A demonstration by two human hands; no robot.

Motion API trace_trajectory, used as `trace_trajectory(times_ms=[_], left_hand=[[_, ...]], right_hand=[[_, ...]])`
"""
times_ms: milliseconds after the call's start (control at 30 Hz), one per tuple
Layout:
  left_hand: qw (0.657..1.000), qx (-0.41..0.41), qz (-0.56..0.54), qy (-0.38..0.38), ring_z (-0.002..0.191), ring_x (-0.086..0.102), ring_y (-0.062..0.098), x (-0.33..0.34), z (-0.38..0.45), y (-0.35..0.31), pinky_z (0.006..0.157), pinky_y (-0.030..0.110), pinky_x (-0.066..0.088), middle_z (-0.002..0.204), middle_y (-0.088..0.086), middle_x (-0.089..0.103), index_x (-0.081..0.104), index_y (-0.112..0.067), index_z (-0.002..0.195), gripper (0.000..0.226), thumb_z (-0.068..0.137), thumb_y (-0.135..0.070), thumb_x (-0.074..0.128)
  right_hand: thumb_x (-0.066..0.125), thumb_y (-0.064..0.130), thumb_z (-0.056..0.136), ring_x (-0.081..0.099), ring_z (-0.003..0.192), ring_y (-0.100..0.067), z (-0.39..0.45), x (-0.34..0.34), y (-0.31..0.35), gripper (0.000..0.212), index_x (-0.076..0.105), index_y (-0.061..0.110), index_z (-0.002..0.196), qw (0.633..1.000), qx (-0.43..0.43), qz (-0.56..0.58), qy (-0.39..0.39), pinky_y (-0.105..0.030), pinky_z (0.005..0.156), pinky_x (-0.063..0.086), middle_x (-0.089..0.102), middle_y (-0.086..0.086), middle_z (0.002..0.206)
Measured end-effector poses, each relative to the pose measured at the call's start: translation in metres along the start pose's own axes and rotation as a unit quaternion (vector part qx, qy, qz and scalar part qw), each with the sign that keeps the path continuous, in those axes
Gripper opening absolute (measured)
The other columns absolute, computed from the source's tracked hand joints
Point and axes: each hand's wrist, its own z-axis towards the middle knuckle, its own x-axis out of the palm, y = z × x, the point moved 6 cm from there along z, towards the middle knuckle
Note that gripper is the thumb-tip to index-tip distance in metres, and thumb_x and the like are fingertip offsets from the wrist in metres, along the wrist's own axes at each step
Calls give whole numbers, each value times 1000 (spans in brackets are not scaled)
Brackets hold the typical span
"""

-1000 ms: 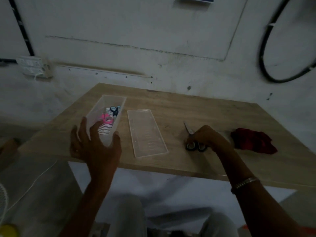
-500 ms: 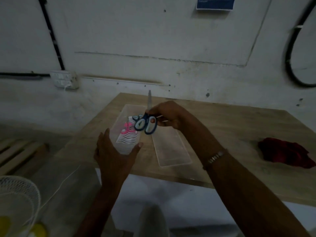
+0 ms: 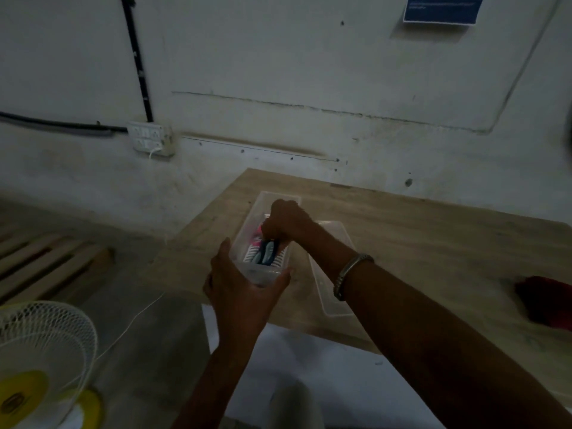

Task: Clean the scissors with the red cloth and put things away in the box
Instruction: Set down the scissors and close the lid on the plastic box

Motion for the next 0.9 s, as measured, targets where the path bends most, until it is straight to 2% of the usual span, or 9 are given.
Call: trace_trajectory(times_ms=[100,233,333,433,533,667,733,833,900], left_hand=[[1000,-1,-11,8,137,45,30,1,0,-2,114,51,29,149,11,45,24,-20,153,129,51,-75,81],[999,25,22,-28,139,38,32,-10,-2,-15,113,54,28,151,14,40,29,-18,151,129,48,-78,79],[986,155,-13,-54,127,49,20,-11,-27,-51,109,41,39,136,5,53,48,-16,140,92,70,-67,78],[974,155,-73,151,111,55,-3,33,-45,-85,93,18,50,127,-15,55,42,-34,139,64,87,-66,60],[957,123,55,256,137,46,22,98,-38,-81,110,43,44,153,4,43,27,-27,152,72,94,-65,43],[940,24,194,280,142,37,40,142,-18,-72,115,53,33,156,24,36,21,-9,156,80,98,-64,30],[952,-24,128,276,138,42,39,151,-12,-76,112,54,36,154,22,41,21,-12,156,83,94,-68,29],[951,-111,0,288,139,43,38,155,-3,-86,112,52,37,157,16,40,16,-15,158,96,85,-75,35],[949,-133,-103,266,141,42,34,143,0,-104,108,40,38,160,11,36,13,-18,160,90,93,-67,47]], right_hand=[[85,25,86,76,102,-31,-3,-14,4,47,66,4,124,997,-42,-46,-51,-44,90,64,74,-14,117],[83,34,88,77,68,-21,-9,-48,-43,30,72,8,97,990,-4,-37,-133,-42,76,67,75,-5,81],[79,35,92,77,60,-19,-19,-50,-109,31,75,4,90,991,73,-5,-112,-42,74,68,74,-6,69],[79,42,90,78,84,-27,-35,-28,-159,41,75,4,104,990,128,-19,-63,-39,81,66,77,-10,91],[73,41,94,69,116,-32,-48,-5,-181,46,69,7,125,990,128,-28,-49,-35,87,54,70,-13,127],[66,24,93,66,125,-37,-57,8,-195,38,69,5,126,992,102,4,-70,-33,88,51,68,-18,132],[67,17,88,69,119,-37,-60,3,-200,39,70,6,125,987,110,63,-97,-31,84,52,71,-18,127],[70,9,85,62,132,-32,-69,-16,-213,60,62,9,145,964,151,160,-152,-36,105,52,63,-14,145],[74,7,82,66,128,-30,-72,-38,-222,65,62,10,146,943,154,207,-210,-33,104,52,68,-13,141]])
